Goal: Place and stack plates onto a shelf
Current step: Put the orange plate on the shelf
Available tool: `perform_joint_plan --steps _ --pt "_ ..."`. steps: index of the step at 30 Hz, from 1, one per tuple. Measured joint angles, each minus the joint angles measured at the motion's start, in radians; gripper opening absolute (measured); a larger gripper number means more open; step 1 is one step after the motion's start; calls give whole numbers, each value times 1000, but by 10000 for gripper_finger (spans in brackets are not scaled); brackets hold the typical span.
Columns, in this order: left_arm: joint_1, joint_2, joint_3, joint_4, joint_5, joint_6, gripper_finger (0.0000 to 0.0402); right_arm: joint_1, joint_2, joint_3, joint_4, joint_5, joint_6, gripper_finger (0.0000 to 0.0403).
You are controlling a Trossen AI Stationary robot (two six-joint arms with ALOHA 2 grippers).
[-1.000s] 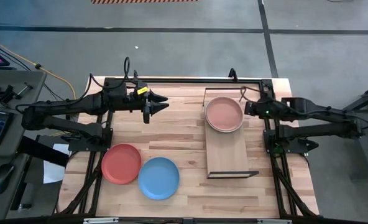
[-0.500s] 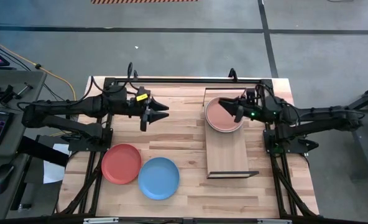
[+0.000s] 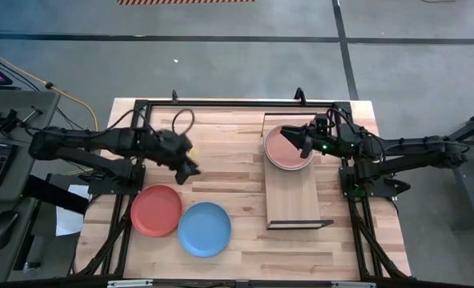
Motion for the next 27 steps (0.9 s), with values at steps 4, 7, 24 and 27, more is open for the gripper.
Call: perform_joint_plan --steps 4,7,24,27 --pt "-73 9 0 -247 -3 -257 160 0 0 0 -5 3 0 126" --pt "-153 30 -1 -408 -4 -423 160 0 0 0 -18 3 0 126" --pt "-350 285 -143 -199 -104 -905 160 0 1 1 -59 14 0 126" --pt "-355 323 -143 -194 -105 -1052 160 0 1 1 -60 14 1 126"
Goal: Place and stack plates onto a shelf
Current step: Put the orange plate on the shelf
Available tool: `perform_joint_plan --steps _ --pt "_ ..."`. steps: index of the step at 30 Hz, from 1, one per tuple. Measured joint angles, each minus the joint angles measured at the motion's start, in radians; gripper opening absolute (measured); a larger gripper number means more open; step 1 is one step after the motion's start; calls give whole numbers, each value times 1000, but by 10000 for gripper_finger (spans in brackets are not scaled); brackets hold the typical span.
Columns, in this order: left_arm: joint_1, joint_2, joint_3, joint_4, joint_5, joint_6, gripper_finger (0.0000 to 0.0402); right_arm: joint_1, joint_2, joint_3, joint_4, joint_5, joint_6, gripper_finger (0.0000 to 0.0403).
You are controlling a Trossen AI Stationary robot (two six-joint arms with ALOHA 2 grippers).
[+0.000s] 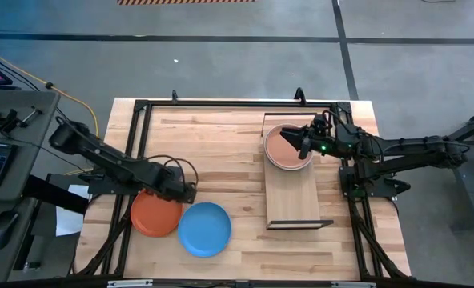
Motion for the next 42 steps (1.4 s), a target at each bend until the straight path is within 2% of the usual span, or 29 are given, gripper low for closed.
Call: perform_joint_plan --steps 9,15,20,29,35,42 --pt "-17 74 0 8 -25 -217 160 -17 0 0 -24 0 0 126" --pt "-16 119 0 8 -19 -288 160 -37 0 0 -23 0 2 126" --pt "-16 148 0 9 -25 -279 144 -38 0 0 -23 0 0 126" --pt "-9 159 4 15 -63 -272 15 -38 0 0 -23 0 0 126" --pt "-1 155 1 7 -63 -209 13 -38 0 0 -23 0 6 126" --pt "-2 34 78 -55 -34 -103 3 -38 0 0 -26 0 7 126"
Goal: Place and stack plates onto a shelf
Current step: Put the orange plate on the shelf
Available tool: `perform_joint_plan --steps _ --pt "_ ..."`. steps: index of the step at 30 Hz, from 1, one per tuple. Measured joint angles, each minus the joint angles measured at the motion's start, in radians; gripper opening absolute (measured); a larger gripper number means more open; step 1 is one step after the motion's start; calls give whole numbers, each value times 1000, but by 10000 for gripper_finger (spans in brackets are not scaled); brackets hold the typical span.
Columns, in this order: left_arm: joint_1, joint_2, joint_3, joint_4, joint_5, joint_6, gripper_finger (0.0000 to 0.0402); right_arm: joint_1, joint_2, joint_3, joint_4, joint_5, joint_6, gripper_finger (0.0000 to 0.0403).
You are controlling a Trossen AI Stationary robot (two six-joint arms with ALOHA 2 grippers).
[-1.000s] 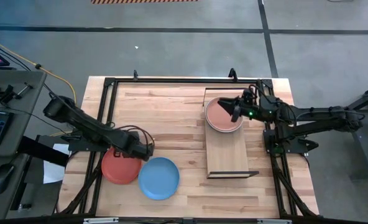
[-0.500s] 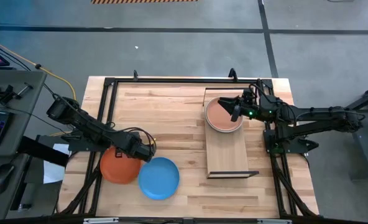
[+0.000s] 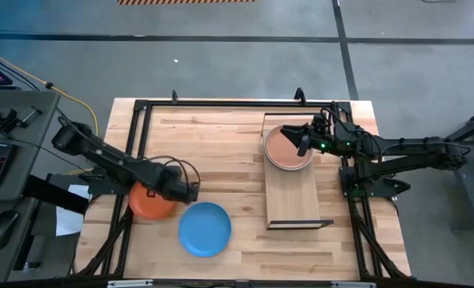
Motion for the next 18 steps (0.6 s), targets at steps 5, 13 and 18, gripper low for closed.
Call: perform_joint_plan --steps 5,13,18 --pt "19 -112 132 -8 1 108 1 0 0 0 -5 0 -3 126" --pt "193 -136 352 19 -82 554 0 0 0 0 -5 0 -5 126" --pt "336 -25 498 39 -19 1049 0 0 -2 0 26 0 -4 126"
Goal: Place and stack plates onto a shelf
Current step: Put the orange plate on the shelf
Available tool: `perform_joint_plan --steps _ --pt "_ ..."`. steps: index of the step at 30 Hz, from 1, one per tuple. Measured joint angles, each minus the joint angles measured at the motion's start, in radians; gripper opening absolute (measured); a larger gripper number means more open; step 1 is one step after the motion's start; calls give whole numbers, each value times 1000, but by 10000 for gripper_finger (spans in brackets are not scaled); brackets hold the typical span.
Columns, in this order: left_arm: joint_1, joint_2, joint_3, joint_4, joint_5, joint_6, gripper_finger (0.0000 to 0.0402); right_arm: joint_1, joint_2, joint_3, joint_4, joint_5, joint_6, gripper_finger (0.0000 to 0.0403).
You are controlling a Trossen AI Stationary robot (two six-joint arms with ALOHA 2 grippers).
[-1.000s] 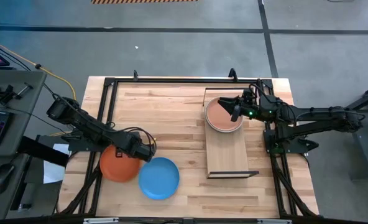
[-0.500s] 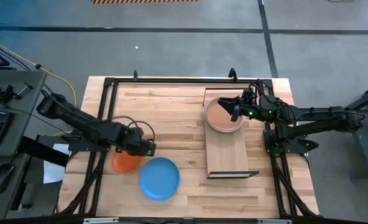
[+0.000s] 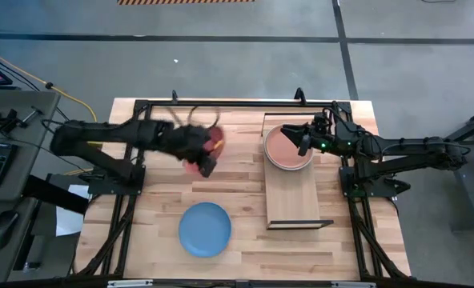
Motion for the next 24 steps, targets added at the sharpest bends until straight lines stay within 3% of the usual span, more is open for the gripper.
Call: perform_joint_plan --steps 6,15,19,24 --pt "36 197 241 -10 67 526 0 0 -71 0 25 0 -3 126" --pt "-81 482 477 23 36 1190 0 0 -230 0 18 47 -68 126" --pt "-128 566 485 116 6 1370 0 0 -274 0 -31 98 -93 126" --pt "-164 660 487 229 1 1456 0 0 -291 0 -116 133 -90 126"
